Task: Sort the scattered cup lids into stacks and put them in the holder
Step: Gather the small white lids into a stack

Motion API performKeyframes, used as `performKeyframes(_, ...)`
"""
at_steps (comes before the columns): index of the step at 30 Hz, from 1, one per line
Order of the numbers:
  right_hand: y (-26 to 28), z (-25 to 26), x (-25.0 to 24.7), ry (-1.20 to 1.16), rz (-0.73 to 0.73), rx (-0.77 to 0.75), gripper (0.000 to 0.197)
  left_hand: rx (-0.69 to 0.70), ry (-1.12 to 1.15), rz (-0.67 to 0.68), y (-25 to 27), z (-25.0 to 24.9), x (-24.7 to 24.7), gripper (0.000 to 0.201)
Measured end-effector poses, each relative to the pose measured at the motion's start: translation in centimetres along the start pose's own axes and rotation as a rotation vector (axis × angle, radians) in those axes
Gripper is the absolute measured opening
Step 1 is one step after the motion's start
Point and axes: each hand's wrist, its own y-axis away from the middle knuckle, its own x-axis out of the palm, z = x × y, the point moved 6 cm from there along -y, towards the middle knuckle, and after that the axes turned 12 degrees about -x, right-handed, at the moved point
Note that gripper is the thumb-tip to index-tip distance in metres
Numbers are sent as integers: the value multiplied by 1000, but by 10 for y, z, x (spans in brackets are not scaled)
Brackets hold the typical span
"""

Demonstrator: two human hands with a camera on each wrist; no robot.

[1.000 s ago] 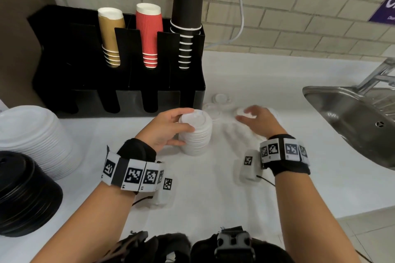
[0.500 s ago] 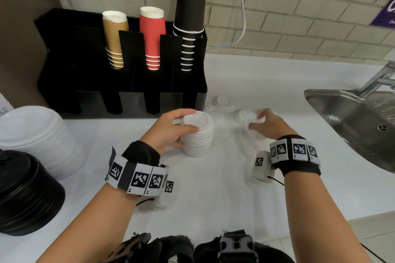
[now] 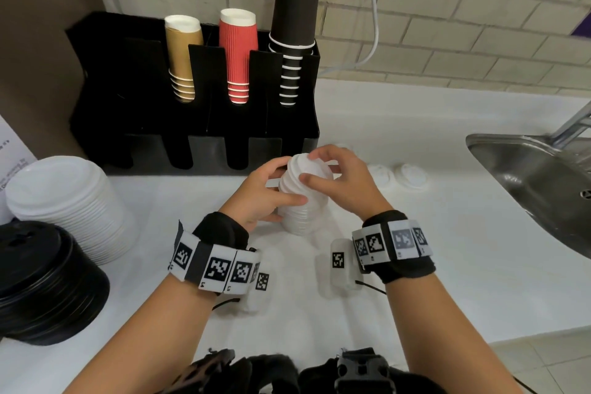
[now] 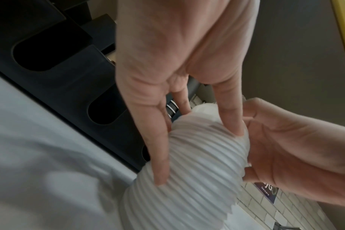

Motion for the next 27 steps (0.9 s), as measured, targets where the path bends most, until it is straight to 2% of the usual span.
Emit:
performKeyframes(6, -4, 7, 7, 149, 94, -14, 38, 7, -27, -52, -1, 0, -2, 82)
performKeyframes(12, -5, 12, 13, 203, 174, -16, 40, 25, -42, -32, -1, 0, -2, 64)
performKeyframes(18, -2, 8, 13, 175, 152, -22, 46, 7, -37, 9, -6, 2, -4, 62)
performKeyframes(21, 3, 1, 13, 107, 134, -31, 42, -14, -14, 49, -7, 2, -4, 58)
performKeyframes(24, 8, -3, 13, 44, 95, -58, 36, -51, 5, 52, -8, 0, -2, 44)
performKeyframes(27, 11, -7, 16, -22, 214, -70, 38, -72, 3, 26, -10, -1, -1, 37)
